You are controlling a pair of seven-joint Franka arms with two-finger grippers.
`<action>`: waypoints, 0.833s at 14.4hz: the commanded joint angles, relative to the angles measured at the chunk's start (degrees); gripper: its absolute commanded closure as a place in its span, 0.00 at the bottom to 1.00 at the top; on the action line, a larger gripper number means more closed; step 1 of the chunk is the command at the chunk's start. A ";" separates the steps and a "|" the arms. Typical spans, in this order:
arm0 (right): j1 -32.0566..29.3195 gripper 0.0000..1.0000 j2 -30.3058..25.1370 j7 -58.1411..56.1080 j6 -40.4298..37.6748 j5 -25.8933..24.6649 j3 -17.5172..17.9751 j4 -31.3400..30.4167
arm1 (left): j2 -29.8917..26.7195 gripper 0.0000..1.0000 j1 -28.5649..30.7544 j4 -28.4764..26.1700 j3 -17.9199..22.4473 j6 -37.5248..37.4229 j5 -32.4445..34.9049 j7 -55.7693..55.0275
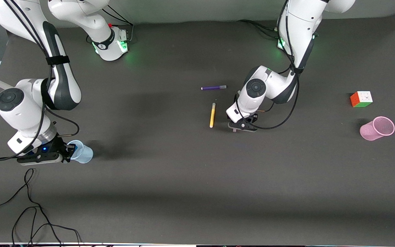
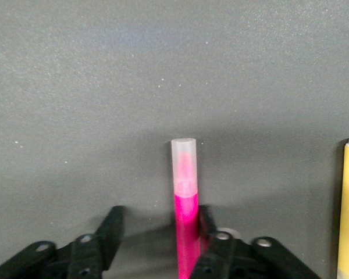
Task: Place pink and blue markers in matching cups
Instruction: 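Carry the blue marker over the blue cup and lower it in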
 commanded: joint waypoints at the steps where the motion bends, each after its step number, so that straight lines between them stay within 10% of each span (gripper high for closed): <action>1: 0.86 1.00 -2.96 -4.04 6.12 1.11 -1.28 -6.11 | -0.69 0.61 -0.13 -0.20 -0.07 -0.90 0.60 0.10; 4: 0.95 1.00 -3.40 -4.14 8.51 1.11 -1.81 -8.75 | -0.69 0.99 -0.04 -0.20 -0.07 -0.72 0.60 0.28; 12: 0.86 0.93 -2.96 -4.14 10.45 1.11 -2.07 -10.25 | -8.75 1.00 0.83 2.07 1.77 -11.48 0.60 -0.34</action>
